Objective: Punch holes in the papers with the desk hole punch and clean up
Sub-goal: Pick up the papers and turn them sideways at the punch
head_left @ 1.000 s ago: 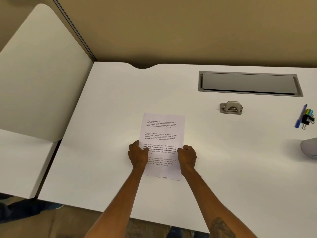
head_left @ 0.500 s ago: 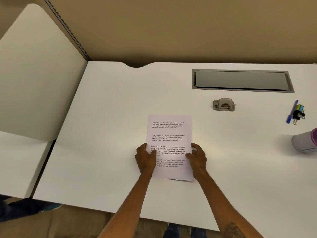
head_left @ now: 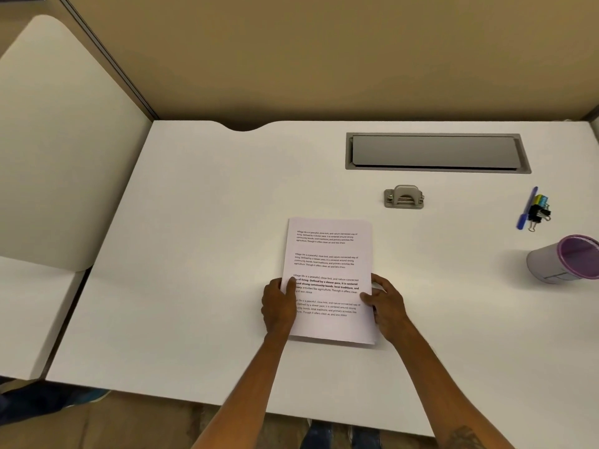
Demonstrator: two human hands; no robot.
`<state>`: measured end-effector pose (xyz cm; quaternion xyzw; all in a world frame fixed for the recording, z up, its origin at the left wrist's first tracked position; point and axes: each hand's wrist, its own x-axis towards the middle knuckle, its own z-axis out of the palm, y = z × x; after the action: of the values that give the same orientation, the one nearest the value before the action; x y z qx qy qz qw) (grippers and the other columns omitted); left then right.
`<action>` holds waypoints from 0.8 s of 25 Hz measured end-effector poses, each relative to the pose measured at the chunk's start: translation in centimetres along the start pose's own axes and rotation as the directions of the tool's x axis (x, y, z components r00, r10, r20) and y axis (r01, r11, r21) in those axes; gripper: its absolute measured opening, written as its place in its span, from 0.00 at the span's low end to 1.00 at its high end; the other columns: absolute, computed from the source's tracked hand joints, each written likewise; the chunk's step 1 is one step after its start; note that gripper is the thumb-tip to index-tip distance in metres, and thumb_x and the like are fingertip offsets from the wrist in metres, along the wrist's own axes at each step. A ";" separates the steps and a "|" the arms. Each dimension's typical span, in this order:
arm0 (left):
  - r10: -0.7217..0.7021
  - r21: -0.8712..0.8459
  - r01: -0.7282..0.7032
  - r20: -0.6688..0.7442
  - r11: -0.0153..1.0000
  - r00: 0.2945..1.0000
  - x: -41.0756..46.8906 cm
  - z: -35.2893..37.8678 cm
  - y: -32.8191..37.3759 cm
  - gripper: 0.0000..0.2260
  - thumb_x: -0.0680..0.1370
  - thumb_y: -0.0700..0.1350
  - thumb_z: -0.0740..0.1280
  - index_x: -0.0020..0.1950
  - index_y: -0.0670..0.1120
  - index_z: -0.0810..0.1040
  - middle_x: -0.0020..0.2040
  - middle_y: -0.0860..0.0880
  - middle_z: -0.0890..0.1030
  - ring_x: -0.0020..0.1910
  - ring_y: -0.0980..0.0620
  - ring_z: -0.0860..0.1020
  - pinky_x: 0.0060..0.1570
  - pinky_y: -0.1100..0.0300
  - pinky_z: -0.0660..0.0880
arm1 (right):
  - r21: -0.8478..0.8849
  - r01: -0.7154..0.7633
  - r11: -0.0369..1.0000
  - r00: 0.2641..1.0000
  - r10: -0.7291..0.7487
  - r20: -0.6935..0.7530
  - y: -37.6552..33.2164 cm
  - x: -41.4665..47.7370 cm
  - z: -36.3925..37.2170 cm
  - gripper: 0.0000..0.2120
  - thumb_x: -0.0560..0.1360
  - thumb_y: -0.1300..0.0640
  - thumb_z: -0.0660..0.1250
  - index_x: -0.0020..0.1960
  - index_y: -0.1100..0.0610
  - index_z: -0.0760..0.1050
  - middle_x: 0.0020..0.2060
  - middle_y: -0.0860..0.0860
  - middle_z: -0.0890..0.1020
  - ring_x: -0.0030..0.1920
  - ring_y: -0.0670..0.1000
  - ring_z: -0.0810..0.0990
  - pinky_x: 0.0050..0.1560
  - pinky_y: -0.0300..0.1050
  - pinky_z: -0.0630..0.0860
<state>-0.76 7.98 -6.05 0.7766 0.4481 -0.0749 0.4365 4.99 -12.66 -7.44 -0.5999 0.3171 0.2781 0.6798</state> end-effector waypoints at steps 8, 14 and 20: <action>0.093 -0.067 -0.083 0.158 0.994 0.983 -1.0 2.0 -0.5 0.14 0.83 0.47 0.59 0.66 0.43 0.73 0.64 0.44 0.79 0.61 0.43 0.77 0.61 0.53 0.73 | -0.466 0.169 0.868 0.975 -0.217 -0.051 -0.1 -0.7 -0.7 0.24 0.78 0.61 0.64 0.72 0.50 0.66 0.64 0.56 0.78 0.59 0.57 0.78 0.58 0.51 0.76; 0.093 -0.159 -0.061 0.206 0.985 0.974 -0.9 2.8 -0.6 0.15 0.82 0.44 0.61 0.68 0.44 0.70 0.65 0.45 0.78 0.60 0.45 0.77 0.60 0.57 0.73 | -0.642 0.231 0.731 0.967 -0.248 0.066 -0.3 -0.1 -2.0 0.31 0.79 0.58 0.64 0.78 0.46 0.58 0.72 0.51 0.72 0.70 0.57 0.72 0.70 0.52 0.69; -0.006 -0.341 0.070 0.186 0.938 0.982 -1.2 3.6 -1.0 0.14 0.82 0.40 0.61 0.68 0.45 0.71 0.65 0.44 0.78 0.61 0.45 0.77 0.65 0.49 0.73 | -0.221 0.073 0.973 0.997 -0.064 0.050 0.9 0.1 -6.6 0.16 0.74 0.57 0.72 0.62 0.50 0.79 0.57 0.50 0.84 0.57 0.53 0.82 0.58 0.53 0.78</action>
<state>-1.26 4.77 -8.28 0.6689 0.4274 -0.0743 0.6037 3.78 -19.08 -8.63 -0.6768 0.2485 0.3010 0.6242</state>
